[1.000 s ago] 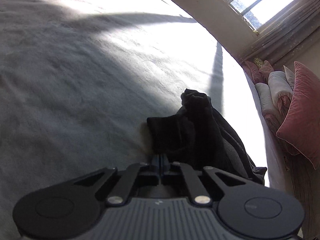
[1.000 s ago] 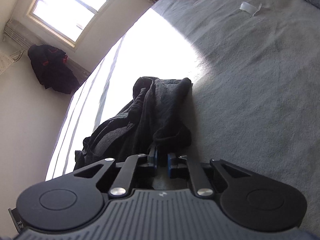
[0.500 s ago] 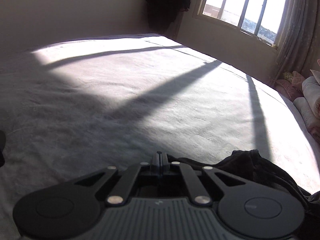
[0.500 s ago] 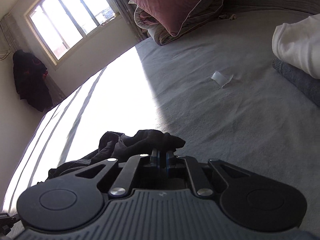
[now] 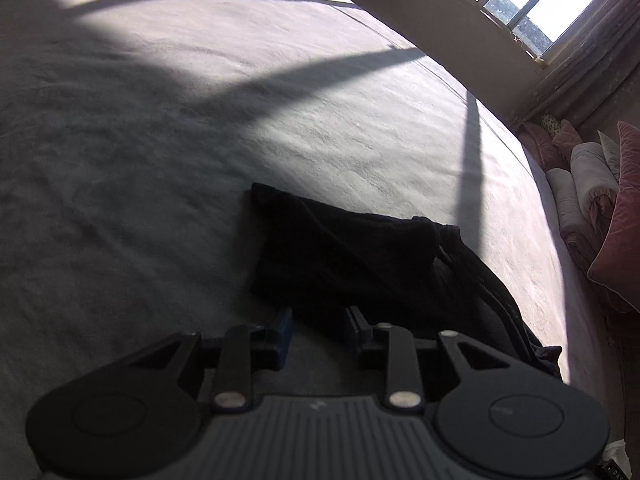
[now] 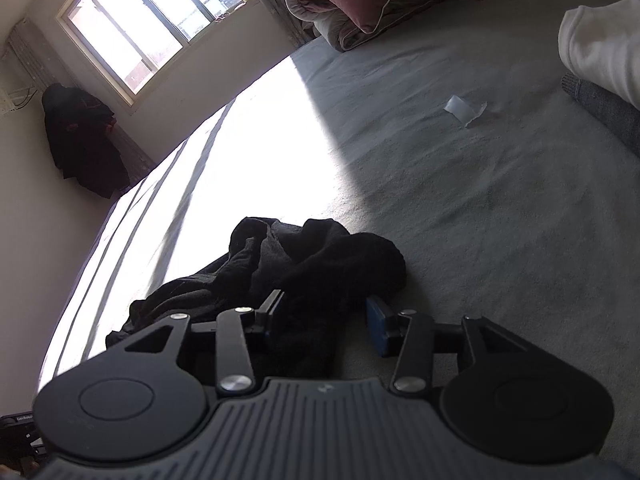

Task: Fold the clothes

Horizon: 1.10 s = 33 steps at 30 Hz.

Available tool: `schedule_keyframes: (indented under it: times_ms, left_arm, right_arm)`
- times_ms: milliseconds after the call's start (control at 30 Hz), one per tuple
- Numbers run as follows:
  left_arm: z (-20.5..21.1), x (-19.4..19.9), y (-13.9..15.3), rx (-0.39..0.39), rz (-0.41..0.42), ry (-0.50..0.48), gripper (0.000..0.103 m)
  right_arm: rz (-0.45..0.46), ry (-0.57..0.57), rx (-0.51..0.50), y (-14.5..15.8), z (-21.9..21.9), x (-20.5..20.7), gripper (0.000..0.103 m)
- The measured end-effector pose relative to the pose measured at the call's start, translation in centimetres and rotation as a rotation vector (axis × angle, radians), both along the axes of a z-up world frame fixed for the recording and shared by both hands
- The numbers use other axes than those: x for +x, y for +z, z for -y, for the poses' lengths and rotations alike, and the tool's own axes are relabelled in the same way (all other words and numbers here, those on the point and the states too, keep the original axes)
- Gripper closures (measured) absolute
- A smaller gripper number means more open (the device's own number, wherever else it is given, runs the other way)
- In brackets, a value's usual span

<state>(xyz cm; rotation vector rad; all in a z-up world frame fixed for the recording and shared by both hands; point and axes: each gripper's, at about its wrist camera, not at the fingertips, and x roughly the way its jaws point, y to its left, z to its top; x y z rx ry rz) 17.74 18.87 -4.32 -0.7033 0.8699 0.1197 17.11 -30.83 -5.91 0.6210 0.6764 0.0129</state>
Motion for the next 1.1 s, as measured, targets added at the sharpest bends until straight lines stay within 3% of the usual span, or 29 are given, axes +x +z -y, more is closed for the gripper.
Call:
schedule_keyframes:
  times_ms: [133,267,300,333,367,400,533,600,700,767,833,967,1033,1100]
  left_arm:
    - [1.1,0.0,-2.2,-0.187,-0.003,-0.034,0.076]
    - [2.6,0.4,-3.0,-0.179,0.039,-0.025,0.077]
    - [3.0,0.4,-3.0,-0.168,0.055,-0.021,0.081]
    - [3.1,0.5,-2.7,-0.134,0.067,-0.016,0.086]
    - [3.3,0.5,-2.3,-0.096,0.077,-0.011,0.101]
    - [3.4,0.5,-1.9,-0.058,0.087,-0.006,0.101]
    - [4.0,0.7,-0.4,0.093,0.128,0.014,0.102]
    - [4.5,0.6,1.1,0.212,0.172,0.000,0.102]
    - [4.7,1.2,1.1,0.300,0.162,-0.047,0.101]
    - [4.2,1.6,0.0,0.262,0.114,-0.080,0.100]
    - [3.5,1.7,-0.8,0.184,0.073,-0.094,0.098]
    - [2.2,0.7,-0.8,0.061,0.050,-0.108,0.076]
    - [1.8,0.1,-0.9,0.010,0.033,-0.126,0.074]
    - [1.7,-0.4,-1.2,-0.034,0.009,-0.152,0.073]
  right_arm:
    - [-0.025,0.035,0.011,-0.6,-1.2,-0.1,0.059]
    - [-0.039,0.047,-0.004,-1.4,-2.2,0.1,0.074]
    - [-0.037,0.049,-0.026,-1.5,-2.5,0.1,0.083]
    - [-0.036,0.051,-0.048,-1.5,-2.7,0.1,0.091]
    - [-0.035,0.052,-0.064,-1.5,-2.7,0.1,0.095]
    - [-0.034,0.051,-0.072,-1.6,-2.6,0.1,0.100]
    - [-0.013,0.013,-0.115,-1.3,-2.1,-0.1,0.101]
    - [-0.002,-0.008,-0.137,-1.1,-1.8,-0.2,0.101]
    - [-0.008,-0.003,-0.122,-1.3,-1.6,0.0,0.101]
    - [-0.023,0.014,-0.115,-1.6,-1.6,0.0,0.101]
    - [-0.028,0.031,-0.100,-1.4,-1.6,-0.1,0.092]
    - [-0.044,0.071,-0.069,-0.8,-1.0,-0.7,0.086]
    - [-0.055,0.095,-0.050,-0.6,-0.7,-1.2,0.071]
    - [-0.067,0.123,-0.035,-0.6,-0.5,-1.7,0.070]
